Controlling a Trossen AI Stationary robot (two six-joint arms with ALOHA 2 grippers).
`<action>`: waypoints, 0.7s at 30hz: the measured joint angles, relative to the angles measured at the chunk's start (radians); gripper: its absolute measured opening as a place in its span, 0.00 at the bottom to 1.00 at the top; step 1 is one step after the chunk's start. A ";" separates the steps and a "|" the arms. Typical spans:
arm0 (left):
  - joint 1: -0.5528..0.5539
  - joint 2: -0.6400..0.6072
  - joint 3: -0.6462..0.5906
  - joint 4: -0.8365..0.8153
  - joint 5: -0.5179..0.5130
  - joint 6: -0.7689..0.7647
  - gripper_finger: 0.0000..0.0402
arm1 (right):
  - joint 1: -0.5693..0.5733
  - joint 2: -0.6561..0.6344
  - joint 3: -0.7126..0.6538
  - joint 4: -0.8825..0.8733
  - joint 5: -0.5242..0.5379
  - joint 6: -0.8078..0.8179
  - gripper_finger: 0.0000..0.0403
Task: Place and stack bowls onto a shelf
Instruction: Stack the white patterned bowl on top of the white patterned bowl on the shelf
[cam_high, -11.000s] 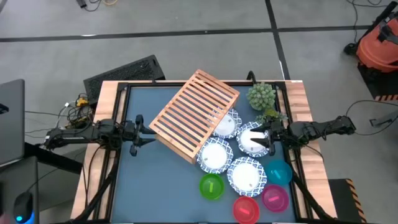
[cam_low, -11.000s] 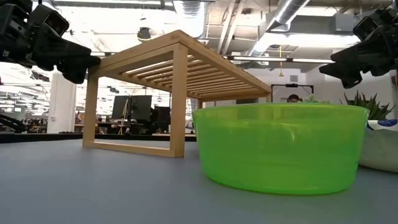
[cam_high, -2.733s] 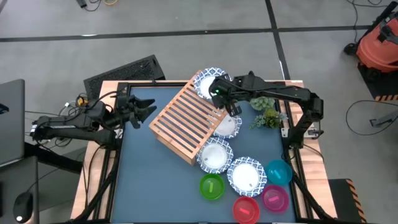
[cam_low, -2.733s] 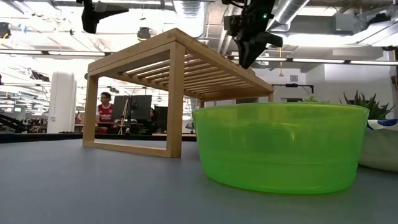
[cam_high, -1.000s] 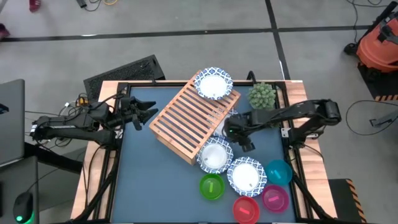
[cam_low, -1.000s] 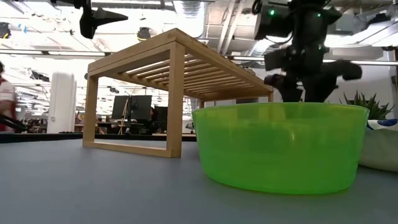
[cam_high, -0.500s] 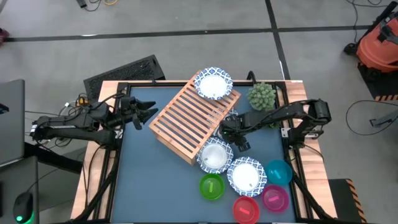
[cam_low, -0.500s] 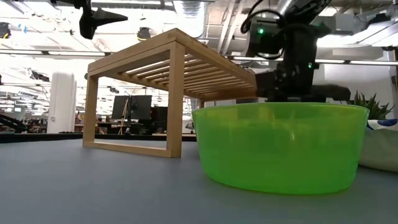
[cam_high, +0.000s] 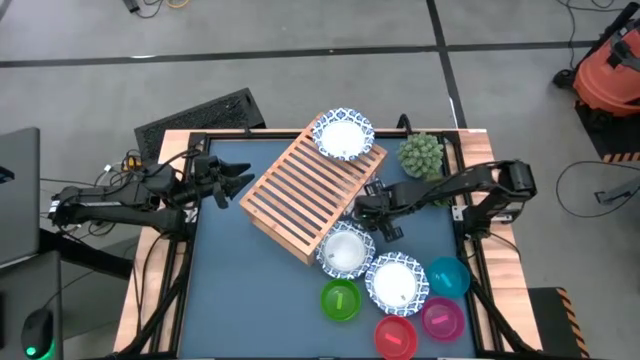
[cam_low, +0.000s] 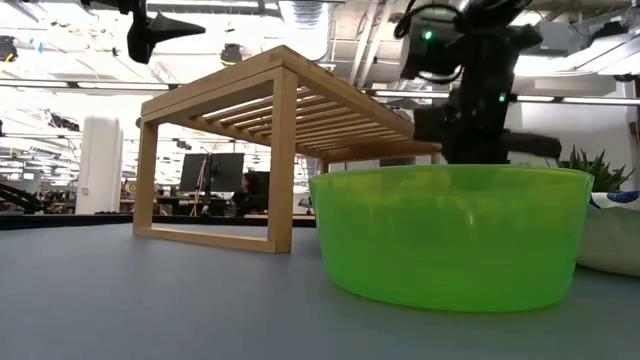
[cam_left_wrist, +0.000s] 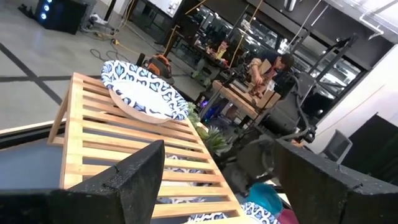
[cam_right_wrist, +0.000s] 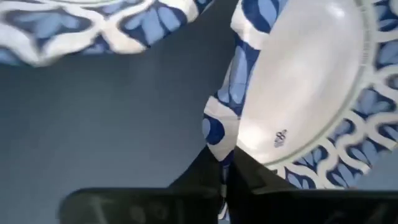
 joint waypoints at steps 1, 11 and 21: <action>0.000 0.000 0.000 -0.001 0.000 0.000 0.70 | 0.003 -0.018 0.000 -0.014 -0.006 0.005 0.05; 0.000 0.000 0.000 -0.014 -0.016 -0.005 0.70 | 0.008 -0.248 0.001 -0.251 -0.322 0.133 0.05; 0.000 0.000 0.000 -0.013 -0.024 -0.014 0.70 | -0.047 -0.493 0.076 -0.132 -0.956 0.478 0.06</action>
